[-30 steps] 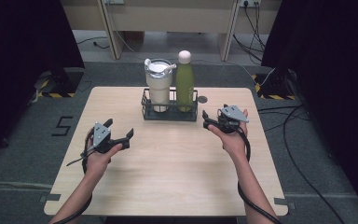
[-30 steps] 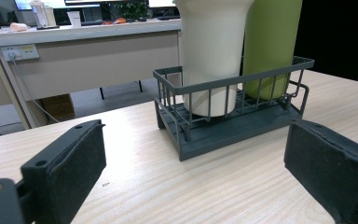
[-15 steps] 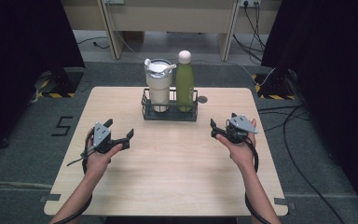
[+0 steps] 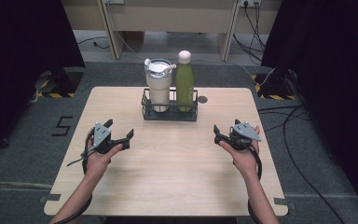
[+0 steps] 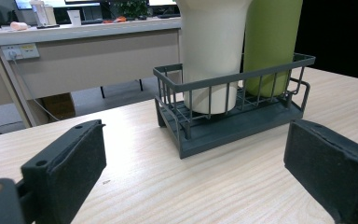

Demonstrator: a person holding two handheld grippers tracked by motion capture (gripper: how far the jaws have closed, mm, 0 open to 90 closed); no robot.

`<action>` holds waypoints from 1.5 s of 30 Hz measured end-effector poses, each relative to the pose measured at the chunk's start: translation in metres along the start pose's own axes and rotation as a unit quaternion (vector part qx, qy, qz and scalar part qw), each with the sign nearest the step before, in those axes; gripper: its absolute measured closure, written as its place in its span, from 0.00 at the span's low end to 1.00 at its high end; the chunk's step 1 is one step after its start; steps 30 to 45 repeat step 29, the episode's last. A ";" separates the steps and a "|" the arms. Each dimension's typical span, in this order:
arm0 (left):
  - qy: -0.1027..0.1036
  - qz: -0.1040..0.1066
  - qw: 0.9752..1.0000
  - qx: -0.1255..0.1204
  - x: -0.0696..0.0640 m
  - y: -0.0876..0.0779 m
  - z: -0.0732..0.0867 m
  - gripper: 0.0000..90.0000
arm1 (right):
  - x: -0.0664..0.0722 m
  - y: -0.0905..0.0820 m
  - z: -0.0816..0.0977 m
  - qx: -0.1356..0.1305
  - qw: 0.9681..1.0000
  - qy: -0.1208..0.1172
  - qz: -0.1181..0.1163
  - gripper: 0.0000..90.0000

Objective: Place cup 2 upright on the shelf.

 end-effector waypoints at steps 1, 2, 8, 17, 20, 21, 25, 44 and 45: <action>0.000 0.000 1.000 0.000 0.000 0.000 0.000 0.05 | 0.000 -0.001 0.002 0.001 1.000 0.000 0.001 0.16; 0.001 0.000 1.000 0.001 0.000 0.000 0.000 0.05 | 0.000 -0.002 0.003 0.003 1.000 0.003 0.001 0.16; 0.002 0.001 1.000 0.003 -0.001 0.001 0.002 0.05 | -0.004 -0.005 0.014 0.004 1.000 0.008 0.004 0.16; 0.003 0.001 1.000 0.006 -0.002 0.002 0.003 0.05 | -0.007 -0.008 0.028 0.006 1.000 0.012 0.009 0.16; 0.003 0.002 1.000 0.007 -0.002 0.002 0.004 0.05 | -0.006 -0.008 0.031 0.008 1.000 0.015 0.007 0.16; 0.003 0.002 1.000 0.007 -0.002 0.003 0.004 0.05 | -0.006 -0.008 0.032 0.009 1.000 0.018 0.006 0.16; 0.002 0.002 1.000 0.008 -0.002 0.003 0.005 0.05 | -0.007 -0.008 0.036 0.009 1.000 0.023 0.007 0.16; 0.005 0.004 1.000 0.009 -0.003 0.003 0.004 0.05 | -0.006 -0.007 0.037 0.007 1.000 0.026 0.005 0.16; 0.005 0.004 1.000 0.009 -0.003 0.003 0.004 0.05 | -0.006 -0.007 0.037 0.007 1.000 0.026 0.005 0.16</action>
Point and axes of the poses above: each handheld gripper's, and its own axes: y roughly forward along the jaws, z roughly out of its underside, x roughly to its left, the point moved 1 cm from there along y, roughly forward along the jaws, and after that the axes turned 12 degrees about x, right-handed, at the moved point
